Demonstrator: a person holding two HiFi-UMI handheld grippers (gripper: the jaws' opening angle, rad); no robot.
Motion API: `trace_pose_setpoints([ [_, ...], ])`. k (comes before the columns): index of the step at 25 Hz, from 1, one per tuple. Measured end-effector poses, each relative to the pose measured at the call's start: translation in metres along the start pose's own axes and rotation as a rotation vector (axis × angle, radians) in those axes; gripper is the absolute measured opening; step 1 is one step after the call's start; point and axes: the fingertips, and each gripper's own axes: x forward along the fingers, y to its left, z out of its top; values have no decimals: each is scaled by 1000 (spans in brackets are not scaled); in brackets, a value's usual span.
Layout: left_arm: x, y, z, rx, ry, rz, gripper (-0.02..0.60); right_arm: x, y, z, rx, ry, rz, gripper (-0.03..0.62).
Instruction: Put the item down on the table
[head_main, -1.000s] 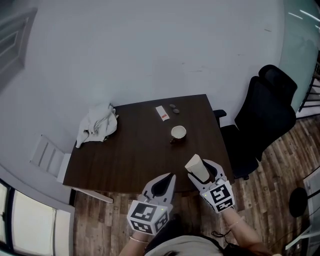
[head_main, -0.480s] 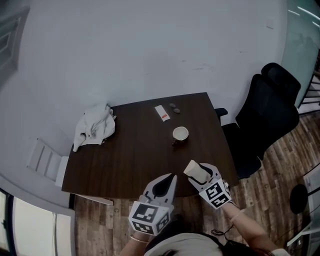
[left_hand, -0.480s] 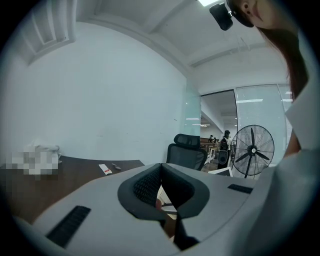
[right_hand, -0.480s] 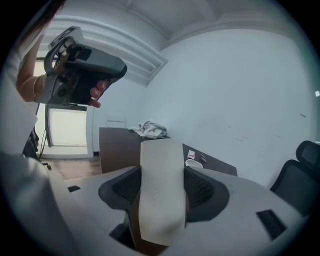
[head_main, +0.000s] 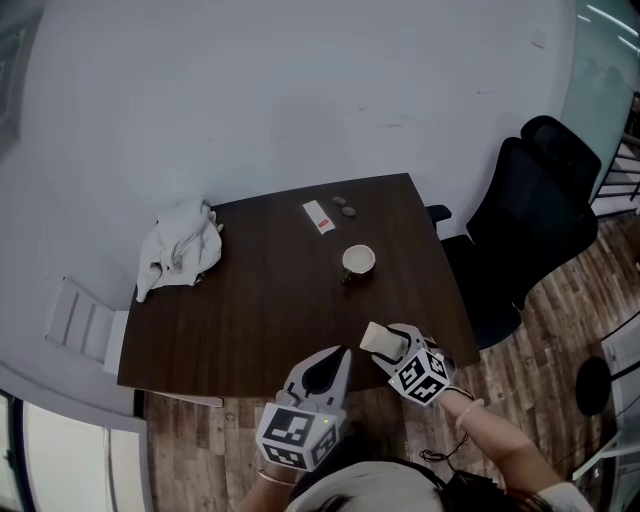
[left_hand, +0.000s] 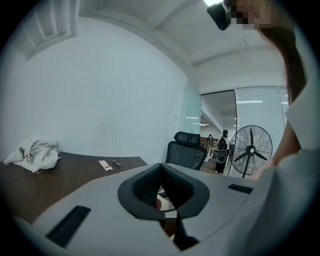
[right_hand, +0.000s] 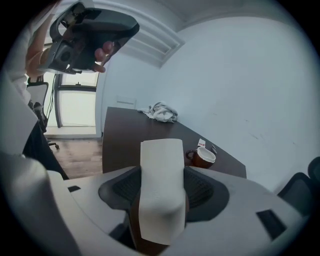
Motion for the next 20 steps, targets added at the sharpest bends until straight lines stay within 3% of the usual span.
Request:
trace_pose_setpoints([
  [20,15,41,-20,-85,28,10,18,75,6,-25,-93,181,130,273],
])
